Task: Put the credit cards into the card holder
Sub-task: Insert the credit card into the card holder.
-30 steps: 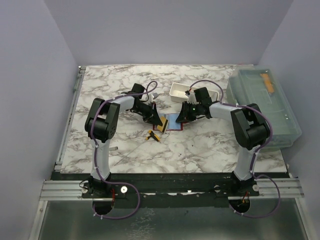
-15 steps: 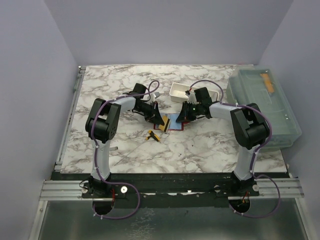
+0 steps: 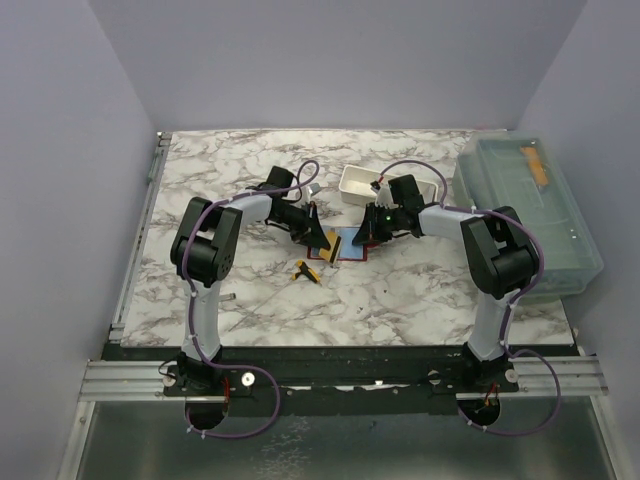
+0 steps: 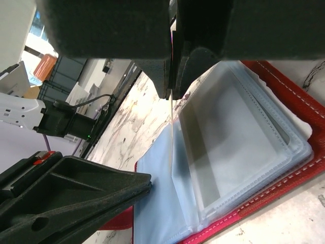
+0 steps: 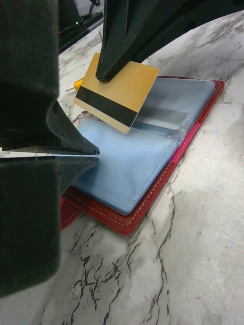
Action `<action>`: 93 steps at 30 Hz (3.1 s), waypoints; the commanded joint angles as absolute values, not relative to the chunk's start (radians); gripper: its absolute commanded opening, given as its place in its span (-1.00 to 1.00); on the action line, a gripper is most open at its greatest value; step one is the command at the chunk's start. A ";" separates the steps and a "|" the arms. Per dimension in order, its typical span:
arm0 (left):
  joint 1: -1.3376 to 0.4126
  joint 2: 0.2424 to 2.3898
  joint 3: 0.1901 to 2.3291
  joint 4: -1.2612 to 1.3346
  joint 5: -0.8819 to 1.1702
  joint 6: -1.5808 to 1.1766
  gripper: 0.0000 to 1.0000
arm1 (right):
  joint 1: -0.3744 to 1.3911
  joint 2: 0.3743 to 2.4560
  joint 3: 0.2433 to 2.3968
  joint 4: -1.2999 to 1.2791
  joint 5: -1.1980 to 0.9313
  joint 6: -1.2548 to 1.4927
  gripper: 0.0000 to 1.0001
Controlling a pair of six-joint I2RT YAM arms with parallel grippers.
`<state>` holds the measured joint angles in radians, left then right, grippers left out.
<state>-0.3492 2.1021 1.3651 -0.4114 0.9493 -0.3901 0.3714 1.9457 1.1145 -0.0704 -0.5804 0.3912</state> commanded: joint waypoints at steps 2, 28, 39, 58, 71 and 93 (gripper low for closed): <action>-0.354 2.135 1.410 -0.383 0.943 -0.439 -1.00 | 0.368 1.975 1.105 -0.064 -0.598 0.377 -0.85; -0.372 2.170 1.356 -0.151 0.865 -0.609 -1.00 | 0.368 1.977 1.094 -0.048 -0.608 0.385 -0.92; -0.387 2.122 1.282 -0.131 0.775 -0.663 -0.86 | 0.368 1.885 1.148 -0.236 -0.443 0.374 -0.59; -0.465 1.977 1.317 -0.332 0.392 -0.615 0.07 | 0.368 1.913 1.118 -0.178 -0.504 0.367 -0.57; -0.553 2.005 1.387 -0.438 0.235 -0.584 0.16 | 0.368 1.921 1.109 -0.160 -0.508 0.379 -0.61; -0.607 2.035 1.451 -0.504 0.172 -0.580 0.35 | 0.368 1.938 1.103 -0.141 -0.534 0.375 -0.64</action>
<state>-0.5728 1.9957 1.4261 -0.4541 0.2302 -0.5823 0.3714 1.9179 1.1145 -0.1574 -0.5156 0.3809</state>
